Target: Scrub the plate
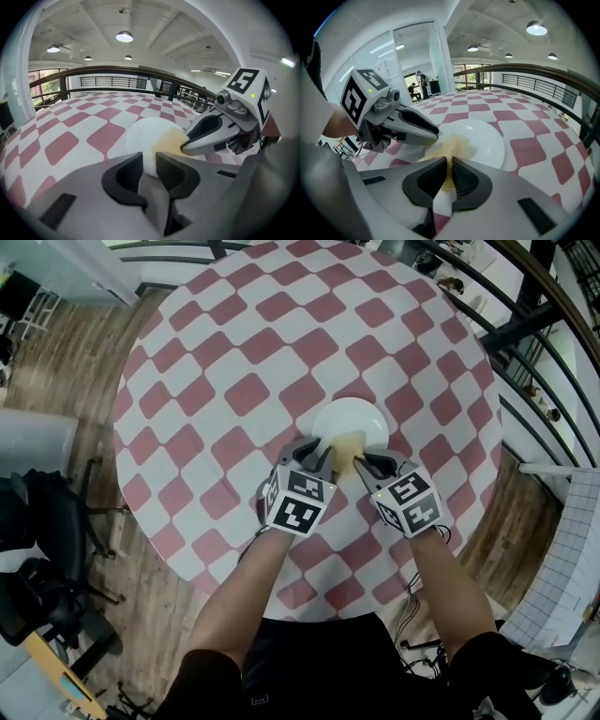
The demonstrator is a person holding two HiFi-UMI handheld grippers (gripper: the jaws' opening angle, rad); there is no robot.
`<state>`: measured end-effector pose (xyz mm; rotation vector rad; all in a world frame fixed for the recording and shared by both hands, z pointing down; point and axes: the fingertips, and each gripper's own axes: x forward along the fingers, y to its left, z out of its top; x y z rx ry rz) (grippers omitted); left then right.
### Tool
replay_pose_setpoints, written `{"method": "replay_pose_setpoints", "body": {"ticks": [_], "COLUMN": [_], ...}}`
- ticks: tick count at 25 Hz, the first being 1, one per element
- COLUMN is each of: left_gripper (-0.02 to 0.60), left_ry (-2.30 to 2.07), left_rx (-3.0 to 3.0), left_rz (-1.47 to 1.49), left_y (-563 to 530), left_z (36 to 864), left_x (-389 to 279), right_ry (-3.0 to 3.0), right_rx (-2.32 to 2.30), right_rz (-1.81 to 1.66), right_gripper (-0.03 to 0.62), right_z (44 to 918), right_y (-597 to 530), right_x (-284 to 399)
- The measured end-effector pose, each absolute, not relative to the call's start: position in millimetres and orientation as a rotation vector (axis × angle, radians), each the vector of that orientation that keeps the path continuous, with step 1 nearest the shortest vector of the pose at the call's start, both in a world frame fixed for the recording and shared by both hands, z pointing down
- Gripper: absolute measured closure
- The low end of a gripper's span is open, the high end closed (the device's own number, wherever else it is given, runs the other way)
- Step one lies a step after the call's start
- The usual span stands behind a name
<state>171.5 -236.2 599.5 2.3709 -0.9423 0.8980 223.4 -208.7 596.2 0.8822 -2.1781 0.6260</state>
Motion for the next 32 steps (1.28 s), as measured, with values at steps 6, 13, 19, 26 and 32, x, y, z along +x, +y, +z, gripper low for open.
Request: {"method": "replay_pose_setpoints", "body": {"ticks": [6, 13, 19, 26, 32], "left_gripper": [0.508, 0.496, 0.382, 0.382, 0.382], "left_ry": [-0.975, -0.981, -0.997, -0.974, -0.987], "left_rx": [2.373, 2.374, 2.308, 2.311, 2.3], "left_rz": [0.881, 0.84, 0.848, 0.852, 0.816], "left_y": [-241, -238, -228, -227, -229], "left_z": [599, 597, 604, 605, 604], "left_x": [171, 172, 166, 169, 167], "right_ry": [-2.146, -2.133, -2.145, -2.141, -2.1], "right_rx": [1.001, 1.02, 1.069, 1.062, 1.103], "right_rz": [0.655, 0.618, 0.757, 0.737, 0.626], "right_gripper": [0.553, 0.553, 0.553, 0.553, 0.553], "right_z": [597, 600, 600, 597, 593], "right_y": [-226, -258, -277, -300, -310], "right_x": [263, 264, 261, 253, 262]}}
